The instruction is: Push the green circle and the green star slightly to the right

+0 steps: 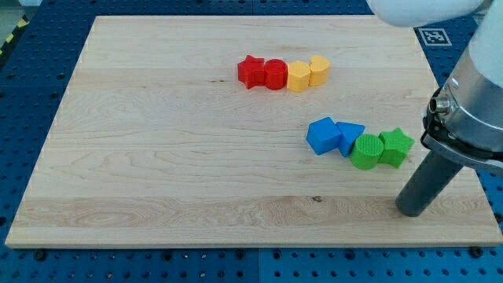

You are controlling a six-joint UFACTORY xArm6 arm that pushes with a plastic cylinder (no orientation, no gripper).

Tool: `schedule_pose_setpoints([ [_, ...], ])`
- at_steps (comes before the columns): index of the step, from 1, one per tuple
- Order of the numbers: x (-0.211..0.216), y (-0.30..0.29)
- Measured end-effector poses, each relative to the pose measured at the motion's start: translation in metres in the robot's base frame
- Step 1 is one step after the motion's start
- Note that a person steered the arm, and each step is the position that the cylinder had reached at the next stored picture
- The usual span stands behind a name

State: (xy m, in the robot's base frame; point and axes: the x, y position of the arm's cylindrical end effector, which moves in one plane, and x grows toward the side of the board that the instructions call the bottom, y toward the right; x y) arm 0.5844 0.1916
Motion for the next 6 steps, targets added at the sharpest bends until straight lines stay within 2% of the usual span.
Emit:
schedule_pose_setpoints([
  [3, -0.032, -0.073],
  [4, -0.056, -0.078],
  [6, -0.059, -0.035],
])
